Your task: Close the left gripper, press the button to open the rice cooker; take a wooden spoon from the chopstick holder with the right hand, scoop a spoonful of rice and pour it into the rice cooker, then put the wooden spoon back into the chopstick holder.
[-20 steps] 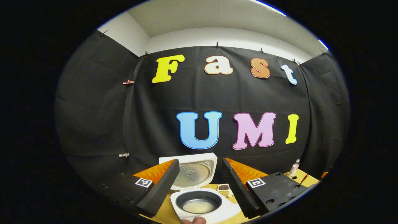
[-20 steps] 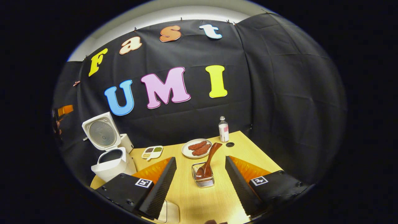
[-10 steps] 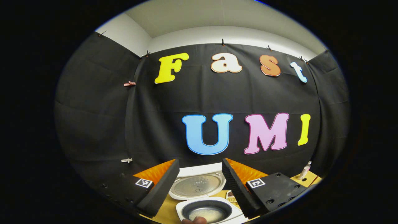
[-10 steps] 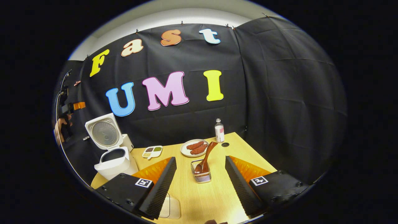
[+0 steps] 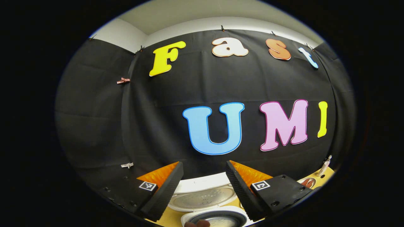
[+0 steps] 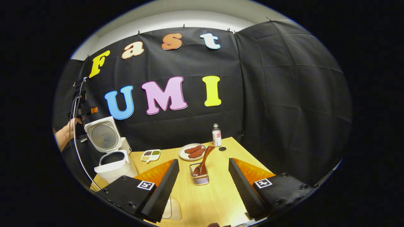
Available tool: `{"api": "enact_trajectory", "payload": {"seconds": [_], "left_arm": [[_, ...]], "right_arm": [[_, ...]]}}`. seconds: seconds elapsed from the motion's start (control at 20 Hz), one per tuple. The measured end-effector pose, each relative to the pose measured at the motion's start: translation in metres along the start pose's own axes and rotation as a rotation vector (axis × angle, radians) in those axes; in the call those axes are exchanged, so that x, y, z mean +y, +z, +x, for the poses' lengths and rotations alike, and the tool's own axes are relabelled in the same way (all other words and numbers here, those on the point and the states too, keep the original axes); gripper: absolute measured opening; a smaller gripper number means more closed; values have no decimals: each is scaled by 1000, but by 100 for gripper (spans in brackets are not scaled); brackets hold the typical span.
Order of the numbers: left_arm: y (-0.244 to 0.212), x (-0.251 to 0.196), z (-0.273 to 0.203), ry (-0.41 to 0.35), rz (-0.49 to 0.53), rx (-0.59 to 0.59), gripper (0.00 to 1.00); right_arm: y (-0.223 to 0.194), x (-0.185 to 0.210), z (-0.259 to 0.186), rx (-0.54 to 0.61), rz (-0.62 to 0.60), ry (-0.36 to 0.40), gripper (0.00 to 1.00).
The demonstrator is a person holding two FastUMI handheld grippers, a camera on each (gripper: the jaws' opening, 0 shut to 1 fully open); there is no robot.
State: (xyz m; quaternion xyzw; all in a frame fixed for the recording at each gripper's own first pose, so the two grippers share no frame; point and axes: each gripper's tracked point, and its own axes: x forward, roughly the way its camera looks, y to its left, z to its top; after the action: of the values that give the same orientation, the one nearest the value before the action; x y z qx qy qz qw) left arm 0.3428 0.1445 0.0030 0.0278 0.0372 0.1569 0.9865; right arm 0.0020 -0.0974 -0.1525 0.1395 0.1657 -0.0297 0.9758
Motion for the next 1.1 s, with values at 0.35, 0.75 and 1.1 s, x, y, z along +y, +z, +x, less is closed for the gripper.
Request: {"api": "enact_trajectory", "payload": {"seconds": [0.35, 0.75, 1.1], "left_arm": [[-53, 9, 56, 45, -41, 143, 95], [-72, -6, 16, 45, -55, 202, 100], [-107, -37, -68, 41, -72, 286, 100]], "right_arm": [[-3, -6, -26, 7, -28, -36, 98], [-2, 1, -29, 10, 8, -23, 98], [3, 0, -30, 20, 0, 26, 99]]}}
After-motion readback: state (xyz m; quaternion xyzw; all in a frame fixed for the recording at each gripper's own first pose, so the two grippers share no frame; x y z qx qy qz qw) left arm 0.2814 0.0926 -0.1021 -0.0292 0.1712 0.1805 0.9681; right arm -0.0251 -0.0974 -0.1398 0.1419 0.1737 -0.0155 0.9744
